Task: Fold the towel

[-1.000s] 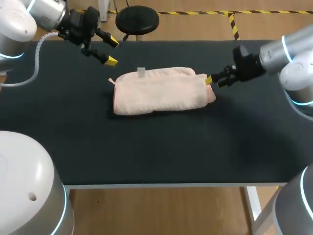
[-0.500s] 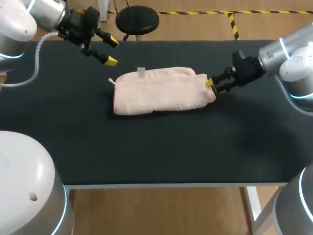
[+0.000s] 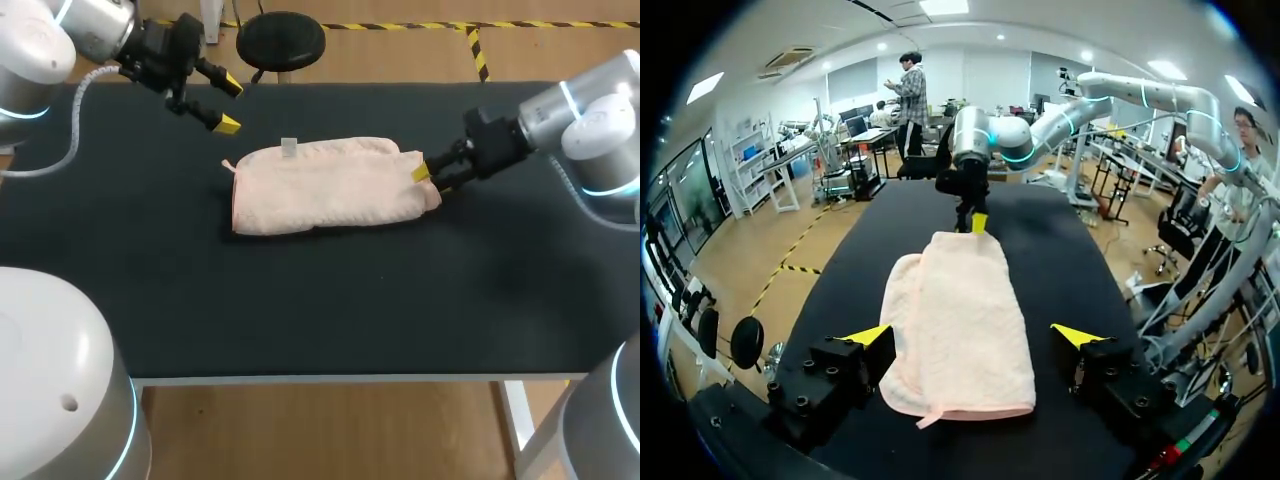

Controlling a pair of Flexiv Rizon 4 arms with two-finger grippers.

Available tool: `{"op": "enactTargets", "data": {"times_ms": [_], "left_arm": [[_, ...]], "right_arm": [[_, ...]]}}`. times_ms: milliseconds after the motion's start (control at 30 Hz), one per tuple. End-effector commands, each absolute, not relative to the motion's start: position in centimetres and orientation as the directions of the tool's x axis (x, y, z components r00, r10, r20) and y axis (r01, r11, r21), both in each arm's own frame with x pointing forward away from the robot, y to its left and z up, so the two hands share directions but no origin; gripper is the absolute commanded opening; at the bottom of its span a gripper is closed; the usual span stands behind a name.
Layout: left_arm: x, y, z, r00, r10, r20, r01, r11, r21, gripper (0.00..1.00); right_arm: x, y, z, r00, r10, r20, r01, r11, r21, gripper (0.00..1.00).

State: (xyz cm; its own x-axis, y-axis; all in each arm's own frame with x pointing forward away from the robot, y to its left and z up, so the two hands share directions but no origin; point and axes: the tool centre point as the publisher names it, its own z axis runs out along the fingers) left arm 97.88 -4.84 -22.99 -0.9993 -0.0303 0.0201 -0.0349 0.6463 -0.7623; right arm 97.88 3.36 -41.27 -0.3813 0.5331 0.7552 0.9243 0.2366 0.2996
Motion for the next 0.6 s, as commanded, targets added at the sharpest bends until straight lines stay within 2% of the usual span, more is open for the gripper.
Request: {"op": "enactTargets", "data": {"times_ms": [33,600], "left_arm": [[97.8,-4.9,-23.1,-0.999,-0.032,0.017,-0.034,0.645,-0.764,1.00],[97.8,-4.9,-23.1,-0.999,-0.032,0.017,-0.034,0.645,-0.764,1.00]], "right_arm": [[98.2,4.2,-42.0,-0.375,0.520,0.768,0.927,0.229,0.298,1.00],[98.4,8.9,-42.9,-0.372,0.500,0.782,0.928,0.229,0.295,1.00]]}}
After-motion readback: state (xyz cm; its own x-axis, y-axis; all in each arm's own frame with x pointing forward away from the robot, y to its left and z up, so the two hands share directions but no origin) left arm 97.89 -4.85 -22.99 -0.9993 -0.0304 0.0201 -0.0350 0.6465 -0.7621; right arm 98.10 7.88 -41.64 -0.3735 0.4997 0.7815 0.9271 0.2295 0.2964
